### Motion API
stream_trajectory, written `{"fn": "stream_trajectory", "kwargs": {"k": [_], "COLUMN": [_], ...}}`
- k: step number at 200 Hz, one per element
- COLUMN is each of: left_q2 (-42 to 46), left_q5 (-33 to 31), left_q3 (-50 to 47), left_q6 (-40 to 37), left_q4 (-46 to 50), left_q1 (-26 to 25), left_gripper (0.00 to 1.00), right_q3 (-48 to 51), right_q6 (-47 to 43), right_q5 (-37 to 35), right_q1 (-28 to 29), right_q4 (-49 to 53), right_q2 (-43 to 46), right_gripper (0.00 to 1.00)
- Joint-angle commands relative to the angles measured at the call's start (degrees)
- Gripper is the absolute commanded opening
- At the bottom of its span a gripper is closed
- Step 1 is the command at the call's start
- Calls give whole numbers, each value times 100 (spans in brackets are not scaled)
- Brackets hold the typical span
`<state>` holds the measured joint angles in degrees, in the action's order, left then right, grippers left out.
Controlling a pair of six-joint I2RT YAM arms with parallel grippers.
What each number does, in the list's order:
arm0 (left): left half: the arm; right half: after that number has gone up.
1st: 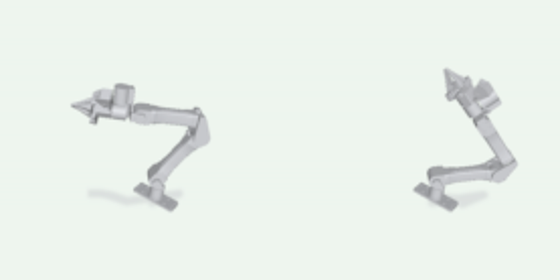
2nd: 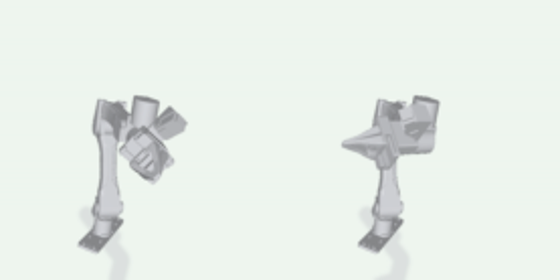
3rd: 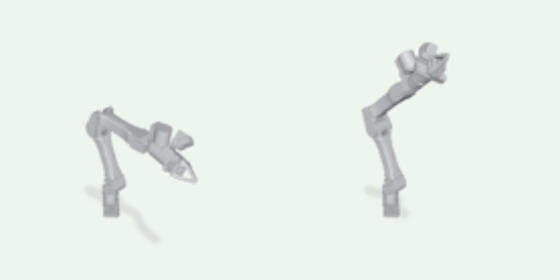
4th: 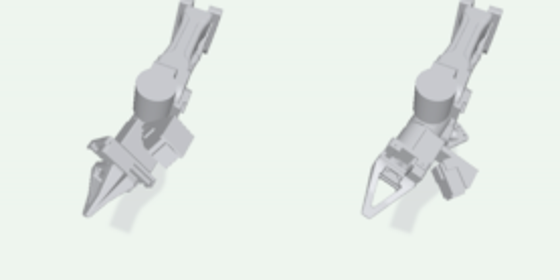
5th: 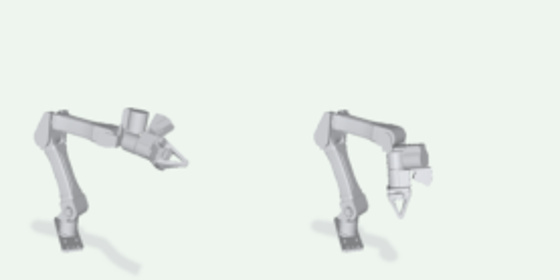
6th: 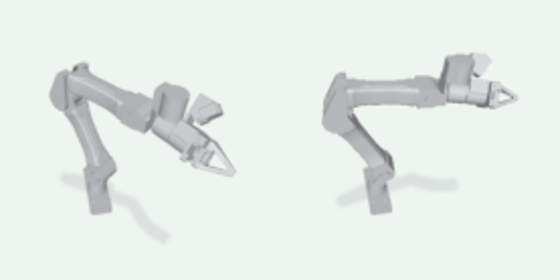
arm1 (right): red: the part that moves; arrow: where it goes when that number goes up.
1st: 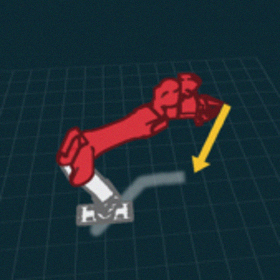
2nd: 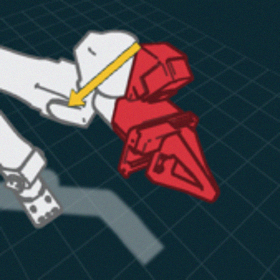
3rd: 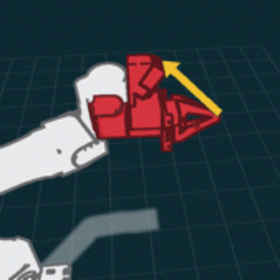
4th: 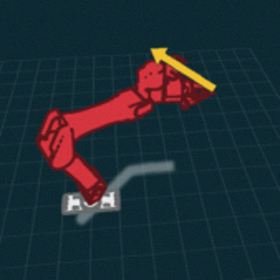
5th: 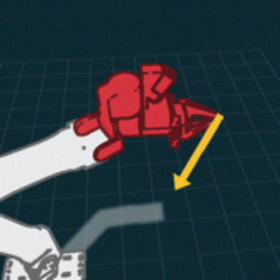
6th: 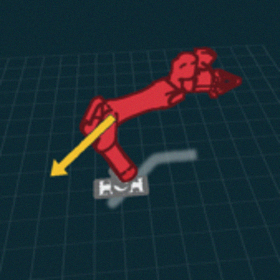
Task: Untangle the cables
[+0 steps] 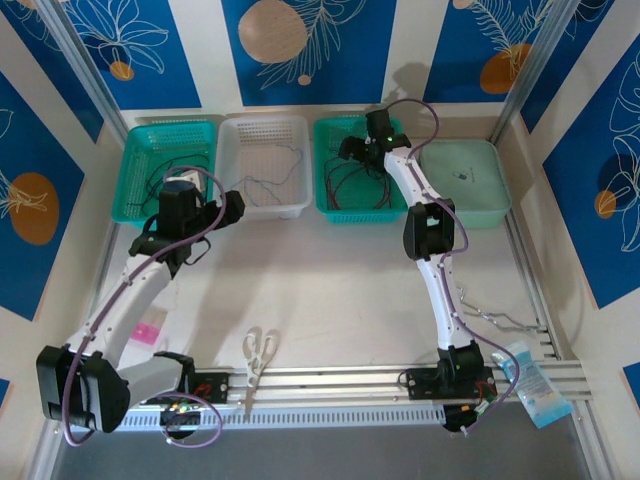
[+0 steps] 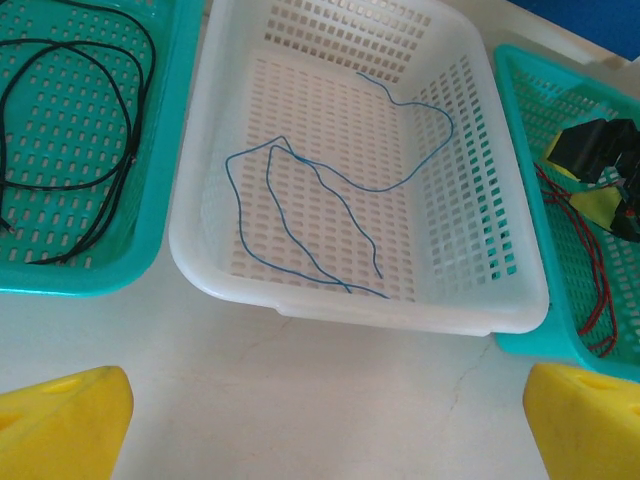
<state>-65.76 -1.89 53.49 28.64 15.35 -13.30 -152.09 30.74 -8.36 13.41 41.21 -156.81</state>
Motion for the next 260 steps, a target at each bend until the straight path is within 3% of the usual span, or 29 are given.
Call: {"fn": "stream_trajectory", "kwargs": {"k": [1, 64, 106, 155, 214, 260], "left_q2": [-7, 190, 200, 16, -16, 11], "left_q5": [110, 42, -42, 13, 3, -23], "left_q3": [20, 19, 77, 178, 144, 149], "left_q6": [62, 28, -28, -41, -60, -61], "left_q4": [-170, -52, -66, -133, -84, -27], "left_q1": [-51, -90, -94, -100, -103, -112], "left_gripper": [99, 99, 99, 99, 99, 100], "right_q3": [95, 229, 807, 151, 191, 153], "right_q6": [372, 125, -84, -86, 72, 236], "right_q5": [246, 362, 127, 57, -16, -109], "right_q1": [52, 117, 173, 46, -112, -96], "right_q4": [355, 316, -490, -569, -1075, -866], "right_q2": [136, 505, 1175, 627, 206, -71], "right_gripper": [98, 98, 98, 98, 98, 98]}}
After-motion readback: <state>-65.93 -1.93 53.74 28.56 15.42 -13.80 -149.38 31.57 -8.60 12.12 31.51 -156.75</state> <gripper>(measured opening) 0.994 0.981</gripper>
